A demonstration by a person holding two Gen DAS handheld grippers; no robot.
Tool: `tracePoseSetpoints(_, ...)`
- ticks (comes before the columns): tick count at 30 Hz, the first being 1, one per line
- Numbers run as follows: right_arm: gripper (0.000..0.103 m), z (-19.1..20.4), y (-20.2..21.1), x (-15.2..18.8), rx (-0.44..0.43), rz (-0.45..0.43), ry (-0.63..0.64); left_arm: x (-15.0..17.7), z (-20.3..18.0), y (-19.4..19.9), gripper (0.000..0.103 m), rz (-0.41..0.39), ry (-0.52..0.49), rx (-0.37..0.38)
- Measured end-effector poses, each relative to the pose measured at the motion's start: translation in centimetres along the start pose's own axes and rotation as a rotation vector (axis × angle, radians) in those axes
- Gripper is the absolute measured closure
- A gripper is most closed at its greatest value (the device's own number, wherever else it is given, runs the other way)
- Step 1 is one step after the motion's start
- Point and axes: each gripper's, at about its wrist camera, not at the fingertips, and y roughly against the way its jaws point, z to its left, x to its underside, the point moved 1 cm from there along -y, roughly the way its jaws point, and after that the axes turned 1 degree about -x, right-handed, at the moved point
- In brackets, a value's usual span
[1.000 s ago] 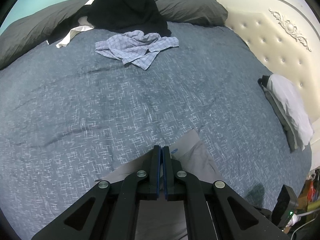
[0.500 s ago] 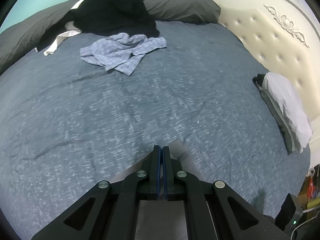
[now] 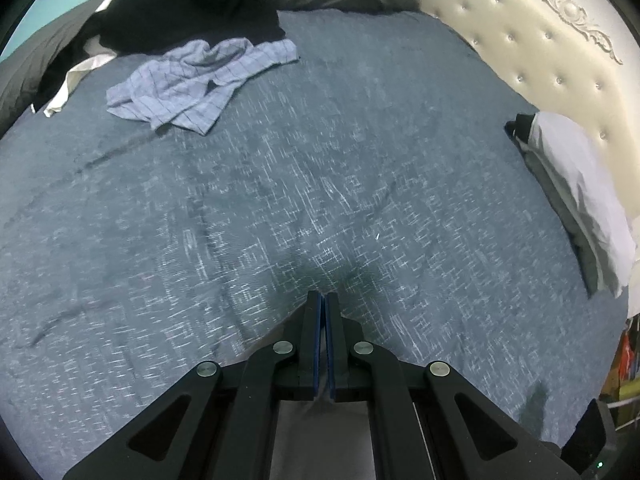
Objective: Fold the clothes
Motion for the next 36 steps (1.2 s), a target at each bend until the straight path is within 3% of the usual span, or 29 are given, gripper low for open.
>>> tracePoseSetpoints(10,0.101,0.1,-0.8,0.3,0.017,0.022,0.009,0.4,0.5,-2.9,0.100,0.055,0.035,0.023)
tracePoseSetpoints(13,0.101,-0.1,-0.8,0.3,0.020,0.021,0.004,0.3,0.9,-2.3,0.091,0.039,0.056,0.044)
tracePoseSetpoints(15,0.101,-0.1,-0.9,0.3,0.019,0.022,0.002,0.1,1.5,-1.6,0.068,0.023,0.094,0.065)
tracePoseSetpoints(16,0.101,-0.1,-1.0,0.3,0.018,0.024,0.002,-0.1,1.9,-1.3,0.065,0.015,0.113,0.073)
tracePoseSetpoints(24,0.101,-0.1,-1.4,0.1,0.015,0.030,-0.004,-0.3,4.5,2.9,0.064,-0.066,0.145,0.084)
tracePoseSetpoints(32,0.101,-0.7,-0.7,-0.2,0.012,0.023,-0.021,8.8,11.9,7.2,0.064,-0.146,0.214,0.002)
tracePoseSetpoints(36,0.101,-0.5,-0.7,0.1,0.029,0.029,-0.013,12.7,15.0,6.3,0.064,-0.169,0.332,0.034)
